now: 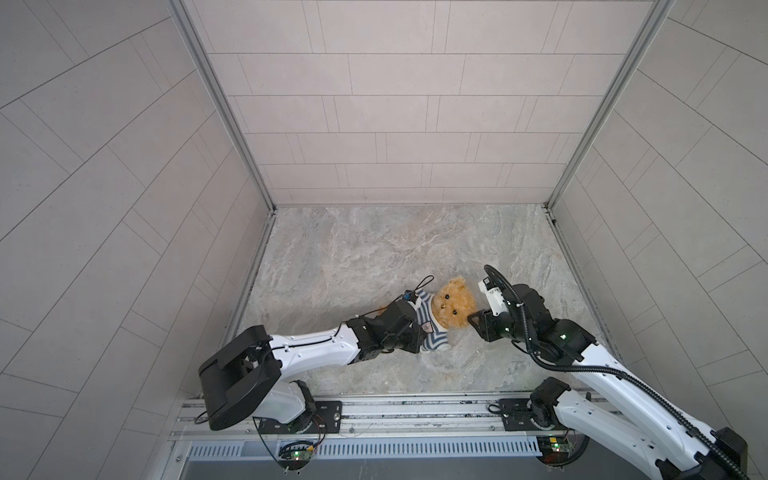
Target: Dress the teddy bear
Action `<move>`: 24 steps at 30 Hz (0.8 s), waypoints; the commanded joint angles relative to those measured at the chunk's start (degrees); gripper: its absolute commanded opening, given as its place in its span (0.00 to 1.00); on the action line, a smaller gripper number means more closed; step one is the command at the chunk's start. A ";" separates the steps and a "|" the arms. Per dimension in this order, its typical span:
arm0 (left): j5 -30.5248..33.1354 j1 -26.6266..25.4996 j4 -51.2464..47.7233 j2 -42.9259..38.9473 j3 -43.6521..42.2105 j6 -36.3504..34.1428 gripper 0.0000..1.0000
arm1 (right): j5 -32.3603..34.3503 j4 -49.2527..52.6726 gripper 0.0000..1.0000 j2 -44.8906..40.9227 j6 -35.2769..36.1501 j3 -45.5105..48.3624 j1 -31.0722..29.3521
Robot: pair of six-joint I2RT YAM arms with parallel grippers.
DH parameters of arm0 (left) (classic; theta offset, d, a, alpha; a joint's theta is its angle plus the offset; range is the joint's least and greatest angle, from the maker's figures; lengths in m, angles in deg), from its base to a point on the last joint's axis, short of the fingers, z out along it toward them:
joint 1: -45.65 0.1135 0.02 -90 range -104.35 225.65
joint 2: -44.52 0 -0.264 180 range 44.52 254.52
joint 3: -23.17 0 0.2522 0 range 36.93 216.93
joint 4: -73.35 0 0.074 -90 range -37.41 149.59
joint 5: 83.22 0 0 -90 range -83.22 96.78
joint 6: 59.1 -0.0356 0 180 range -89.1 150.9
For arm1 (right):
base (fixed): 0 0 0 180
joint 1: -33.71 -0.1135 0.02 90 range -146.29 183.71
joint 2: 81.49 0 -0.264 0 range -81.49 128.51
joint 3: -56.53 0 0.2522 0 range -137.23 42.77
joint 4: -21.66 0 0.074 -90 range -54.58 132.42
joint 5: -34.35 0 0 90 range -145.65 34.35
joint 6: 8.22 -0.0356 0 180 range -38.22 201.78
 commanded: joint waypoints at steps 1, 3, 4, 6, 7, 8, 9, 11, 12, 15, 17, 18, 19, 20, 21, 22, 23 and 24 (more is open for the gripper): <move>1.85 -1.35 3.77 0.82 -2.17 3.14 0.22 | -0.46 3.68 0.44 -2.23 -2.77 -4.60 -0.25; 1.87 -1.64 5.84 1.01 -3.24 4.02 0.22 | -1.16 4.03 0.47 -1.92 -3.54 -6.40 -0.25; 1.78 -1.68 6.54 1.03 -3.63 4.26 0.22 | -1.60 4.08 0.48 -1.65 -3.81 -7.14 -0.25; 2.34 -1.64 7.24 1.24 -4.14 4.21 0.22 | -2.76 3.69 0.51 -0.35 -4.21 -8.91 -0.23; 2.66 -1.66 7.50 1.39 -4.33 4.05 0.22 | -3.15 3.37 0.52 0.29 -4.15 -9.52 -0.24; 2.90 -1.64 8.05 1.67 -4.78 4.09 0.22 | -3.14 3.21 0.54 1.23 -3.92 -10.36 -0.23; 2.76 -1.70 8.88 1.86 -5.11 4.27 0.22 | -3.24 2.99 0.56 2.15 -3.57 -11.01 -0.22; 2.43 -1.66 10.77 2.55 -5.94 4.87 0.22 | -4.06 1.95 0.59 4.78 -3.03 -12.38 -0.23; 2.22 -1.64 11.55 2.82 -6.28 5.09 0.22 | -4.42 1.11 0.61 5.82 -2.90 -12.87 -0.29; 1.96 -1.72 13.94 3.44 -7.21 5.84 0.22 | -5.19 -1.71 0.63 10.19 -2.74 -13.75 -0.22; 2.01 -1.72 14.90 4.05 -7.59 6.07 0.22 | -5.22 -2.66 0.63 13.21 -2.52 -14.24 -0.22; 2.00 -1.72 15.34 4.26 -7.77 6.16 0.22 | -4.83 -3.03 0.63 14.15 -2.62 -14.18 -0.22; 1.99 -1.75 15.97 4.60 -8.05 6.35 0.22 | -4.63 -3.80 0.62 15.08 -2.72 -13.86 -0.15; 1.90 -1.72 16.60 4.87 -8.32 6.53 0.22 | -4.60 -4.68 0.61 15.89 -2.85 -13.57 -0.11; 1.86 -1.72 17.32 5.10 -8.58 6.70 0.21 | -4.58 -5.30 0.60 16.52 -2.96 -13.39 -0.05; 1.69 -1.73 17.89 5.29 -8.86 6.90 0.21 | -4.89 -5.83 0.59 17.18 -2.98 -13.32 -0.04; 1.60 -1.73 18.31 5.49 -9.05 7.02 0.22 | -5.55 -6.28 0.57 17.81 -2.97 -13.39 -0.06; 1.59 -1.76 18.58 5.59 -9.15 7.09 0.21 | -6.11 -6.71 0.56 18.30 -3.06 -13.37 -0.12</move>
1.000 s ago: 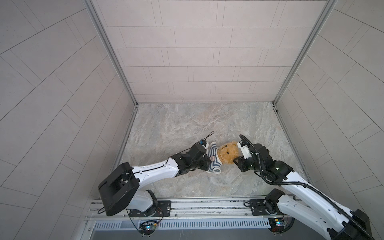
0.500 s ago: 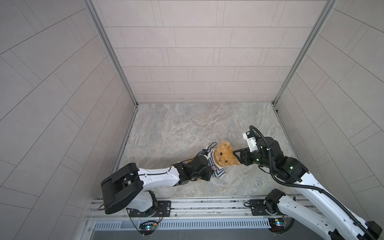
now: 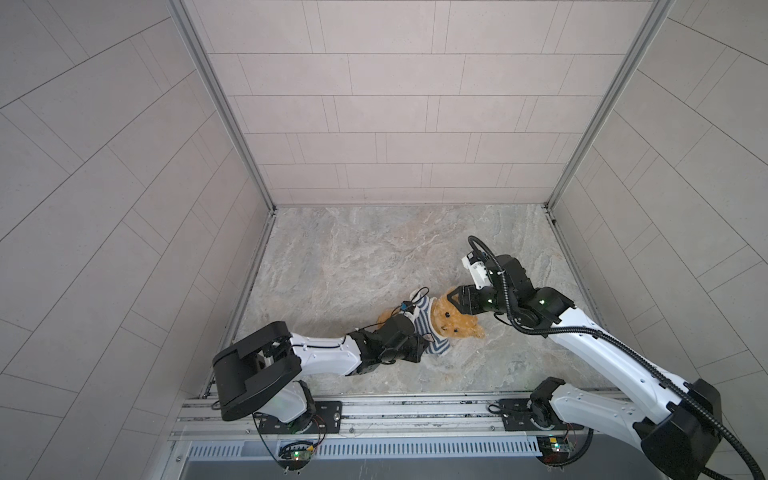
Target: Dress the teddy bear
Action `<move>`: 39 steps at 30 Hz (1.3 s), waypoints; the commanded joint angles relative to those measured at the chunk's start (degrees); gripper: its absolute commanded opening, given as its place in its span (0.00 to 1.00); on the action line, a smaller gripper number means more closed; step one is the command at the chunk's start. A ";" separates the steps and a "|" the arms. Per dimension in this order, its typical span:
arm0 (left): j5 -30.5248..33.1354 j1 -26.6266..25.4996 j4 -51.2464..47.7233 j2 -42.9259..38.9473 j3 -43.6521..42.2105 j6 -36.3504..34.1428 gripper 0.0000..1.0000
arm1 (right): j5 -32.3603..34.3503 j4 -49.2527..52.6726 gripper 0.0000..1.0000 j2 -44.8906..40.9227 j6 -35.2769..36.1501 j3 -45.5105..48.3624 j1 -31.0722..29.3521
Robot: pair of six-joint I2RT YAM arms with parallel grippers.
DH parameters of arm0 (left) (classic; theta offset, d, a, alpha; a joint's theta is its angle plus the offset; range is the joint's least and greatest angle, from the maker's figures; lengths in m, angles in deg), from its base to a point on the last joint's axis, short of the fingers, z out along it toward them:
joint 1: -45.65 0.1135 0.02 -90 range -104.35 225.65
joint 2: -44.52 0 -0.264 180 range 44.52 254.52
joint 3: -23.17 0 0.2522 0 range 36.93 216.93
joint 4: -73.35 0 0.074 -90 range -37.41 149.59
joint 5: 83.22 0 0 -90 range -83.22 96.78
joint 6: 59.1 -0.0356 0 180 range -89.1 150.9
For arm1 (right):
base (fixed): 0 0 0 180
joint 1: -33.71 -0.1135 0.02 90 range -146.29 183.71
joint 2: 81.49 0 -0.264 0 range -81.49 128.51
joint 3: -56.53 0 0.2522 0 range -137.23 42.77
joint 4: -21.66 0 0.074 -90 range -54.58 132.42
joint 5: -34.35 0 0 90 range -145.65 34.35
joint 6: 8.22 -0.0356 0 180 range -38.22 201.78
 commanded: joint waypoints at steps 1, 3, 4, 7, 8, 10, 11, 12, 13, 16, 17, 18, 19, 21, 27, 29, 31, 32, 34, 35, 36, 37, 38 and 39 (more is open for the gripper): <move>0.82 -0.03 1.93 1.24 -1.28 0.85 0.21 | -1.88 -3.14 0.54 0.77 -0.33 0.17 -0.07; 0.91 -0.02 2.35 1.20 -1.49 0.90 0.21 | -2.33 -3.93 0.50 0.70 -0.72 1.08 -0.07; 0.86 -0.07 2.46 1.29 -1.57 0.94 0.21 | -2.41 -4.32 0.46 0.54 -1.06 1.67 -0.15; 0.71 -0.02 2.75 1.23 -1.67 0.90 0.21 | -2.40 -4.36 0.36 0.08 -1.35 2.65 -0.81; 0.72 -0.02 2.96 1.20 -1.66 0.90 0.21 | -2.25 -4.34 0.34 -0.09 -1.37 2.86 -1.01; 0.61 -0.02 3.32 1.20 -1.59 0.90 0.21 | -2.11 -4.66 0.30 -0.27 -1.44 3.45 -1.12; 0.48 -0.07 3.50 1.25 -1.47 0.90 0.21 | -2.12 -4.86 0.27 -0.19 -1.44 3.64 -1.21; 0.35 -0.06 3.62 1.29 -1.44 0.91 0.21 | -2.20 -4.92 0.25 -0.03 -1.28 3.70 -1.30; 0.30 -0.02 3.80 1.21 -1.40 0.98 0.21 | -2.19 -4.78 0.21 0.23 -0.88 3.50 -1.45; 0.49 -0.02 4.07 0.26 -1.79 0.90 0.21 | -2.23 -3.65 0.06 0.77 1.49 2.47 -2.07; 0.59 -0.02 4.08 -0.37 -2.04 0.85 0.22 | -2.23 -3.36 0.02 0.70 2.76 1.97 -2.46; 0.71 -0.02 3.95 -1.06 -2.29 0.68 0.22 | -2.10 -3.33 0.00 0.42 4.11 1.65 -2.72; 1.06 -0.02 3.53 -2.20 -2.52 0.34 0.23 | -1.75 -3.23 0.00 -0.23 5.86 1.34 -3.07; 1.43 -0.03 2.06 -4.46 -2.85 -0.68 0.28 | -1.42 -2.45 0.00 -1.34 9.10 0.46 -3.23; 1.81 0.07 -6.02 -15.45 -3.65 -5.55 0.45 | -5.22 1.66 0.00 -3.64 24.38 -4.03 -3.32; 0.92 0.01 -9.69 -20.60 -3.67 -7.82 0.45 | -6.05 2.40 0.00 -4.50 28.44 -5.35 -3.34; -0.05 0.04 -15.40 -26.48 -2.74 -10.61 0.43 | -7.82 3.40 0.00 -4.83 32.63 -7.04 -3.40; -0.01 0.07 -18.24 -29.05 -2.09 -11.72 0.42 | -8.55 3.92 0.00 -4.68 34.12 -7.88 -3.41; 0.68 0.56 -24.17 -34.74 -0.58 -13.87 0.41 | -10.14 5.69 0.00 -3.72 37.49 -10.02 -3.56; 0.89 1.07 -26.43 -37.32 0.10 -14.61 0.41 | -10.59 6.40 0.00 -3.18 38.62 -10.96 -3.73; 0.99 1.95 -28.66 -39.65 0.88 -15.41 0.40 | -11.03 7.13 0.00 -2.48 39.80 -11.87 -3.91; 0.96 3.09 -30.89 -41.36 1.88 -16.19 0.38 | -11.56 7.79 0.00 -1.85 40.85 -12.62 -4.14; 1.00 4.02 -32.81 -42.38 2.81 -16.60 0.37 | -12.00 8.41 0.00 -1.33 41.77 -13.33 -4.34; 0.71 5.50 -34.75 -42.99 3.73 -17.05 0.36 | -12.36 8.97 0.00 -0.85 42.74 -13.91 -4.73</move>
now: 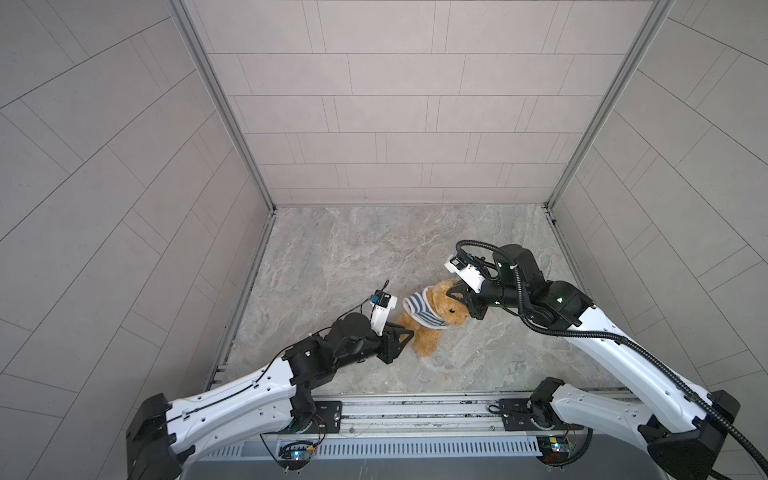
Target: Dress the teddy bear
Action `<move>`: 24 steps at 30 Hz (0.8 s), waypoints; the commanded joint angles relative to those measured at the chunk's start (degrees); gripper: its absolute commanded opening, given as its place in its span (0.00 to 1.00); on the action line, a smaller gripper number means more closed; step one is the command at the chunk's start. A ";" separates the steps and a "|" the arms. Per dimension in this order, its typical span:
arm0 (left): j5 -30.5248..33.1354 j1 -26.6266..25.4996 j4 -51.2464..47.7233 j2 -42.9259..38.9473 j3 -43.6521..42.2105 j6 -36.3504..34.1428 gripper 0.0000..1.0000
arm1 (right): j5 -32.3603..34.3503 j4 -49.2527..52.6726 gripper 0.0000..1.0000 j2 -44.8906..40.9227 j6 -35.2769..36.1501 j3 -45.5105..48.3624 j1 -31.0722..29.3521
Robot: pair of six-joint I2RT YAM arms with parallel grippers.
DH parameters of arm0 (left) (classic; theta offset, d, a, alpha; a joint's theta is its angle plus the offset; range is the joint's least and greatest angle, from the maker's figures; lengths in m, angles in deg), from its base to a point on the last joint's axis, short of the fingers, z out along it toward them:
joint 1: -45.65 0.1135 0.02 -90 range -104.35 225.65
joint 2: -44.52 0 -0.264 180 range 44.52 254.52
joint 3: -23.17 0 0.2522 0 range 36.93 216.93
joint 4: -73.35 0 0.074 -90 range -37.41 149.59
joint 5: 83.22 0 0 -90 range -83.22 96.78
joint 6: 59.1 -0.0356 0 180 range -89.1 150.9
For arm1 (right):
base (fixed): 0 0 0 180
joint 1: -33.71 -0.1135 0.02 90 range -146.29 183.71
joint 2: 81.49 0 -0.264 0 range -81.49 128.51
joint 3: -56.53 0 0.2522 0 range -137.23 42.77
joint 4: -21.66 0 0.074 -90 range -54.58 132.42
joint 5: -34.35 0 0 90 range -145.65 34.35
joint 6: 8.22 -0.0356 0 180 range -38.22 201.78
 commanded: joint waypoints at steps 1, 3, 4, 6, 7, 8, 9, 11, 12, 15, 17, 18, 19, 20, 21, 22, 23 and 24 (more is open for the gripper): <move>-0.11 3.90 -10.87 -2.00 3.60 -4.32 0.35 | -3.83 2.70 0.00 1.31 8.31 -2.69 -1.19; -0.93 6.23 -11.86 -1.75 4.30 -4.47 0.36 | -4.36 3.77 0.00 2.22 10.08 -3.72 -2.17; -1.17 7.19 -11.88 -1.63 4.51 -4.46 0.37 | -4.50 4.48 0.00 2.75 11.07 -4.33 -2.83; -1.92 8.40 -10.81 -1.28 4.77 -4.69 0.40 | -4.45 5.81 0.00 4.18 12.72 -5.59 -3.90; -2.30 9.04 -10.17 -0.86 5.11 -4.89 0.42 | -4.51 6.57 0.00 5.16 13.46 -6.28 -4.21; -2.71 9.56 -9.61 -0.27 5.40 -5.08 0.44 | -4.41 6.93 0.00 6.03 13.92 -6.88 -4.41; -3.18 10.15 -9.01 0.65 5.69 -5.29 0.46 | -4.22 7.19 0.00 7.09 14.23 -7.47 -4.59; -3.52 11.72 -8.16 2.91 5.63 -5.01 0.45 | -4.41 7.03 0.00 8.94 14.87 -8.40 -4.80; -3.41 13.03 -7.94 4.29 5.26 -4.09 0.44 | -4.65 6.51 0.00 9.73 14.92 -8.64 -4.81; -5.95 16.06 -1.88 7.21 1.70 -0.71 0.40 | -5.63 4.02 0.00 12.15 15.17 -8.69 -4.81; -5.88 16.09 1.01 8.86 0.29 0.63 0.38 | -5.95 2.40 0.02 14.50 14.82 -9.15 -4.81; -5.35 16.11 1.57 9.88 -0.32 1.17 0.37 | -6.24 1.97 0.04 16.10 14.79 -9.92 -4.89; -4.39 16.13 1.52 10.82 -0.68 1.71 0.36 | -6.43 1.76 0.06 17.84 14.71 -10.91 -4.94; -3.45 16.32 1.28 11.55 -1.18 2.19 0.35 | -6.45 1.68 0.08 19.42 14.57 -11.91 -5.03; -2.98 16.83 1.45 12.47 -1.93 3.05 0.33 | -6.44 1.66 0.11 21.28 14.25 -13.21 -5.12; -3.03 17.54 2.26 13.18 -2.95 3.97 0.31 | -6.31 1.49 0.14 23.13 13.48 -14.51 -5.16; -3.28 18.16 3.25 13.74 -3.98 4.72 0.30 | -5.88 1.19 0.17 24.78 12.60 -15.78 -5.16; -3.53 18.62 4.53 14.25 -4.92 5.51 0.29 | -5.23 0.74 0.20 26.60 11.48 -17.12 -5.25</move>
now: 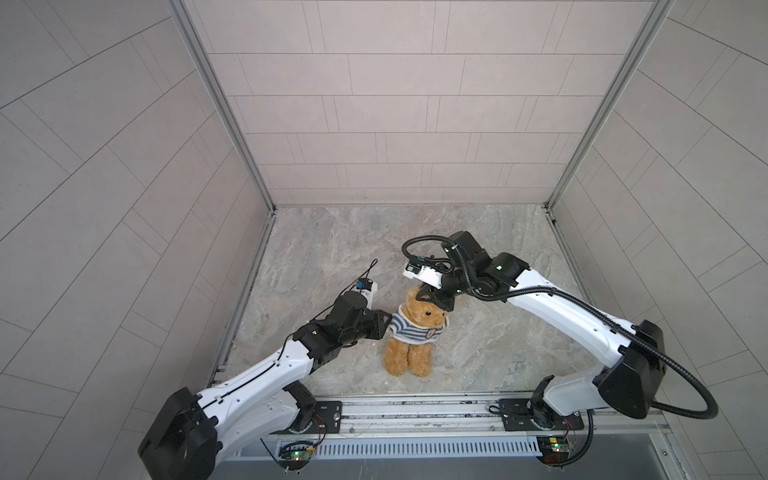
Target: Dress the teddy bear
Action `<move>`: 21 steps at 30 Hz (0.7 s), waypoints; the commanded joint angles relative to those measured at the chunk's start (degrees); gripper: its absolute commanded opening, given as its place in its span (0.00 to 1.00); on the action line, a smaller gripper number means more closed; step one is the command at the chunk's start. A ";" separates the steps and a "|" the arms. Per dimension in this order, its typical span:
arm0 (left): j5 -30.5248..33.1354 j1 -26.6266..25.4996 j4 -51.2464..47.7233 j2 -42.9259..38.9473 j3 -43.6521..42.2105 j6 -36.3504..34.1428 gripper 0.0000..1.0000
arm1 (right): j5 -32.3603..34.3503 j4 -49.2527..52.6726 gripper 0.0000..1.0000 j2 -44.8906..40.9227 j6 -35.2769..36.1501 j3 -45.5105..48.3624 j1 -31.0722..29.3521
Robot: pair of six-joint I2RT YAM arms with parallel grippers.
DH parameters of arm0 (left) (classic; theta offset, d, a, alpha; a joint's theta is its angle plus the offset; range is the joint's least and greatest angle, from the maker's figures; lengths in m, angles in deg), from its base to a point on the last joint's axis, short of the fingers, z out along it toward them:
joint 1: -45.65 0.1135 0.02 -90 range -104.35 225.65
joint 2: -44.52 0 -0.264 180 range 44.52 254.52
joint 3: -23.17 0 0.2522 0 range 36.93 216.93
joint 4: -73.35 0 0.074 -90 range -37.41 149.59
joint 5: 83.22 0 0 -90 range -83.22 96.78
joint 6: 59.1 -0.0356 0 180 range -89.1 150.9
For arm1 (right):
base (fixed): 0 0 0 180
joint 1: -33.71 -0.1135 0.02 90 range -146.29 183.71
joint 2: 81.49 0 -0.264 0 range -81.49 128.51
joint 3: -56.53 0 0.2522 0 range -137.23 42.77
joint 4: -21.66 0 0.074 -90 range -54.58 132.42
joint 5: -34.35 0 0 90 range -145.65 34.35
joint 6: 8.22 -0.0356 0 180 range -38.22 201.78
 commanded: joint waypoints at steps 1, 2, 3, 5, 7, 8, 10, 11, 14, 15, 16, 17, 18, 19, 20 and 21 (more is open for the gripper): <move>0.56 1.55 4.45 1.20 -3.16 3.51 0.29 | -0.16 -2.81 0.22 4.03 -1.62 -4.52 -0.52; 0.85 1.70 5.05 1.45 -3.67 3.83 0.28 | 0.79 -3.43 0.24 5.28 -2.93 -5.38 -0.53; 0.95 1.86 5.71 1.68 -4.24 4.11 0.28 | 1.79 -4.16 0.26 6.43 -4.38 -6.23 -0.62; 0.71 2.21 6.42 1.91 -4.84 4.20 0.27 | 3.53 -4.94 0.32 7.67 -6.78 -7.57 -1.03; 0.57 2.39 6.73 1.61 -5.13 4.08 0.27 | 5.88 -5.19 0.43 7.45 -9.96 -8.55 -1.32; 0.48 2.40 6.90 1.40 -5.19 4.01 0.28 | 7.09 -5.51 0.48 6.95 -12.08 -8.70 -1.32; 0.13 2.40 7.46 1.26 -5.57 3.87 0.28 | 9.88 -5.57 0.56 4.81 -16.35 -8.33 -1.32; 0.04 2.40 7.69 1.34 -5.71 3.85 0.28 | 10.67 -5.82 0.59 3.38 -18.03 -7.66 -1.39; -1.19 2.40 9.26 1.74 -6.32 4.27 0.29 | 14.89 -8.41 0.70 -3.44 -25.38 -1.52 -1.50; -1.60 2.40 10.02 1.91 -6.62 4.67 0.29 | 16.38 -9.75 0.72 -6.81 -27.75 1.86 -1.77; -2.01 2.40 10.62 1.98 -6.90 4.96 0.29 | 18.39 -10.53 0.74 -10.26 -29.93 5.00 -2.44; -2.22 2.42 11.07 2.00 -7.18 5.28 0.29 | 20.02 -10.67 0.75 -13.08 -31.46 7.57 -3.20; -2.40 2.40 11.63 2.11 -7.49 5.67 0.29 | 22.00 -10.24 0.76 -16.07 -32.91 10.05 -4.31; -2.60 2.40 12.18 2.32 -7.81 6.02 0.29 | 24.02 -9.42 0.77 -18.89 -34.64 12.35 -5.68; -2.72 2.40 12.67 2.48 -8.02 6.28 0.29 | 25.45 -8.80 0.78 -21.04 -36.32 14.17 -6.86; -3.01 2.40 13.21 2.93 -8.21 6.55 0.29 | 26.82 -8.33 0.78 -23.04 -38.44 16.43 -8.50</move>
